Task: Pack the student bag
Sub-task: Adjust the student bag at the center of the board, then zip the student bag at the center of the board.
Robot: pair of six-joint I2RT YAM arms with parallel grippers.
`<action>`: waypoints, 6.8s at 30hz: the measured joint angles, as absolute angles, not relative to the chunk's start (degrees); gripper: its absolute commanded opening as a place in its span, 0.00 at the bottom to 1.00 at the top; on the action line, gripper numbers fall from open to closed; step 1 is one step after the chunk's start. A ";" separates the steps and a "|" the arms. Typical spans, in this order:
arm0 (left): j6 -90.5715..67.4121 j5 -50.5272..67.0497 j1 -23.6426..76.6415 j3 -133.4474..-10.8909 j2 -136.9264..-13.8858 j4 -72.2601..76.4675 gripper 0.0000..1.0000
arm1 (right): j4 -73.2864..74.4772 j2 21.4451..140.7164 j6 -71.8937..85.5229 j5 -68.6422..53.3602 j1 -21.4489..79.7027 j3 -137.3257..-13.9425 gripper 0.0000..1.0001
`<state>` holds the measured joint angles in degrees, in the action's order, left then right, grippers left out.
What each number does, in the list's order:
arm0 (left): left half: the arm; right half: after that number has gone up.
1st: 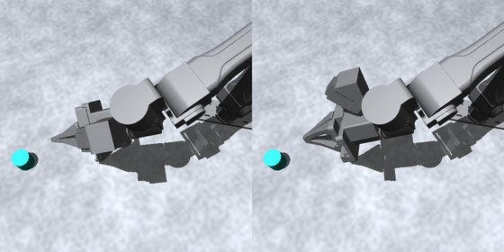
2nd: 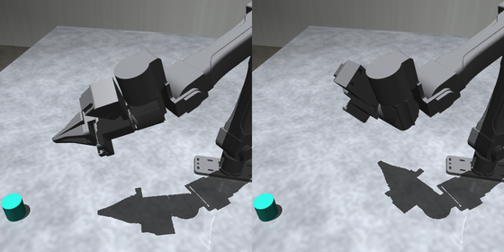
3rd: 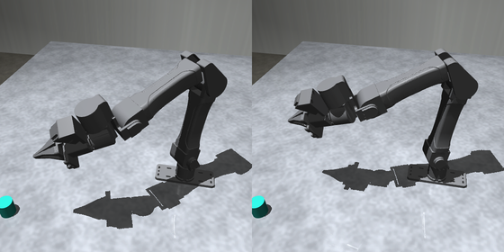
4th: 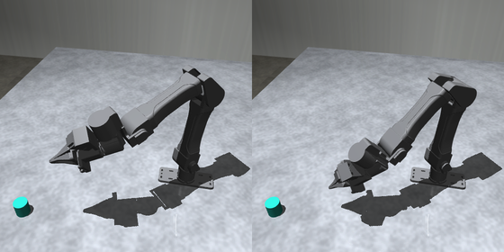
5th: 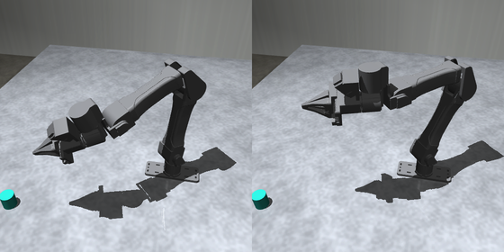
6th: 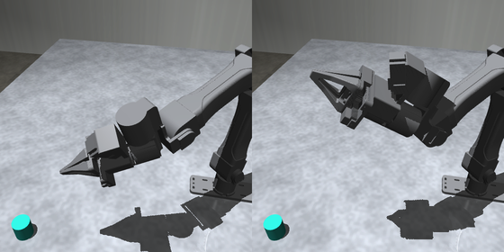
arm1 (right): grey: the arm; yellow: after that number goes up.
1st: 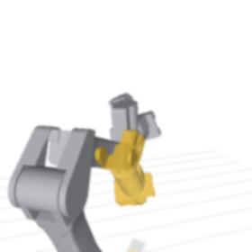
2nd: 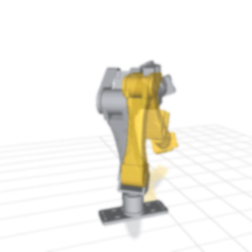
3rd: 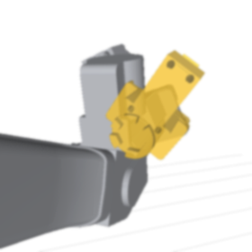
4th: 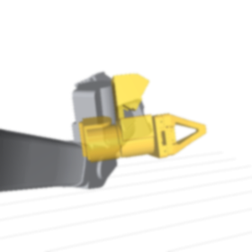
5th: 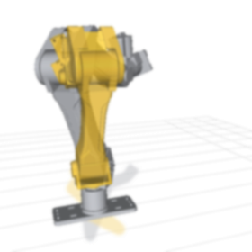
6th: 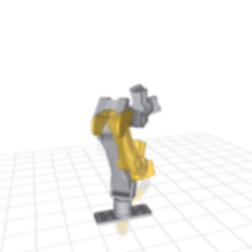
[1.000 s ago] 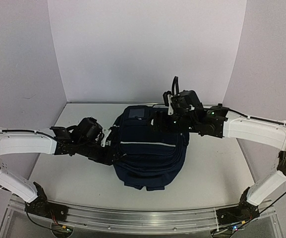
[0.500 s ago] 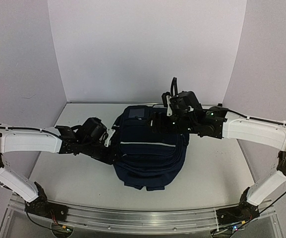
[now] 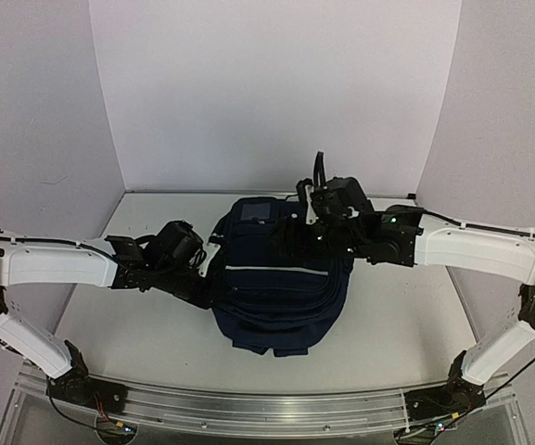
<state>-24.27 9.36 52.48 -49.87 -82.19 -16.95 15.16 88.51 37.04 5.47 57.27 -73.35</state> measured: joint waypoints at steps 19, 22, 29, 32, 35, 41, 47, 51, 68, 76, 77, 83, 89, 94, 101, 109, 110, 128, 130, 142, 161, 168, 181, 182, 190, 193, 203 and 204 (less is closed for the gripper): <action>-28.78 12.01 54.66 -48.21 -77.06 -14.24 0.00 | 1.91 96.57 61.99 3.69 66.89 -67.35 0.51; -29.00 12.03 54.88 -48.00 -77.06 -13.75 0.00 | -0.74 98.71 64.46 2.94 66.89 -67.35 0.50; -29.14 12.01 55.39 -47.83 -77.06 -13.43 0.00 | -4.05 102.37 68.86 2.28 66.80 -67.33 0.43; -29.51 12.03 55.46 -47.43 -77.06 -13.31 0.00 | -5.43 103.43 70.57 2.30 66.78 -67.23 0.39; -29.94 12.05 55.47 -46.85 -77.06 -12.66 0.00 | -6.83 104.25 72.27 2.29 66.78 -67.05 0.34; -30.38 12.12 55.46 -45.40 -77.05 -10.89 0.00 | -9.91 106.00 75.26 2.07 66.78 -66.65 0.17; -31.98 13.05 55.56 -43.77 -76.59 -8.87 0.43 | -13.56 106.02 77.93 2.50 66.81 -64.65 0.00; -34.43 12.90 56.12 -42.87 -73.53 -9.09 0.57 | -14.32 105.96 78.48 3.42 66.81 -62.94 0.00; -51.69 10.60 47.31 -45.95 -80.42 -4.93 0.60 | -15.41 103.30 78.28 4.44 66.89 -59.42 0.00; -53.57 12.37 47.33 -47.08 -82.32 0.59 0.55 | -15.40 102.56 77.99 4.62 66.89 -58.81 0.00; -53.71 12.51 47.33 -47.43 -82.76 0.89 0.52 | -15.40 102.56 77.92 4.62 66.89 -58.81 0.00; -55.21 14.99 47.31 -49.00 -87.32 4.43 0.13 | -15.38 102.44 77.76 4.70 66.89 -58.75 0.00; -57.35 15.24 47.20 -48.70 -88.47 6.41 0.00 | -15.24 98.53 77.95 5.79 66.89 -54.85 0.00; -58.25 15.65 45.40 -44.93 -85.39 8.25 0.00 | -15.49 93.42 78.91 6.93 66.89 -49.90 0.00; -56.05 19.16 39.55 -43.97 -82.28 4.34 0.00 | -16.80 87.72 80.97 8.34 66.00 -42.96 0.00; -49.04 26.82 29.92 -43.58 -80.12 -0.41 0.00 | -18.32 81.90 78.69 6.65 62.41 -38.68 0.00; -47.87 28.18 28.95 -43.61 -80.16 -0.66 0.00 | -18.71 81.89 77.58 5.67 61.68 -38.70 0.00; -21.35 34.55 23.20 -46.59 -82.73 -1.95 0.18 | -11.07 90.96 42.58 -23.49 40.59 -51.34 0.00; -19.99 34.08 23.15 -48.03 -82.80 -4.13 0.46 | -10.18 91.95 40.65 -26.18 39.68 -52.67 0.00; -7.95 9.61 36.65 -57.71 -77.96 -10.46 0.83 | -6.76 91.98 36.66 -29.00 36.03 -53.11 0.00; 3.60 1.69 56.93 -78.80 -109.21 -2.77 0.60 | -6.25 91.69 36.41 -29.00 36.03 -52.71 0.00; 4.98 -2.52 58.17 -79.50 -110.37 -1.05 0.28 | -6.62 91.43 36.41 -28.51 35.90 -52.35 0.00; 3.56 -3.31 59.81 -75.40 -109.63 6.17 0.00 | -3.86 87.61 39.50 -21.98 37.10 -51.53 0.00; 3.20 -3.51 60.02 -74.59 -109.23 6.88 0.00 | -3.39 87.44 39.85 -21.71 37.38 -51.53 0.00; -2.21 -5.15 61.46 -67.01 -104.22 10.56 0.00 | -1.61 86.35 42.18 -22.19 39.09 -51.53 0.00; -4.37 -5.12 61.70 -64.44 -101.84 11.39 0.00 | -1.59 85.72 42.77 -22.99 39.54 -51.53 0.00; -8.37 -8.72 62.13 -58.02 -95.74 5.92 0.00 | 1.82 84.68 43.80 -19.18 38.22 -51.75 0.00; -8.56 -9.99 61.94 -57.45 -95.34 4.10 0.00 | 2.55 84.47 43.84 -17.99 37.32 -51.75 0.00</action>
<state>-8.56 -9.99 61.94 -57.45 -95.34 4.10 2.55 84.47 43.84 -17.99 37.32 -51.75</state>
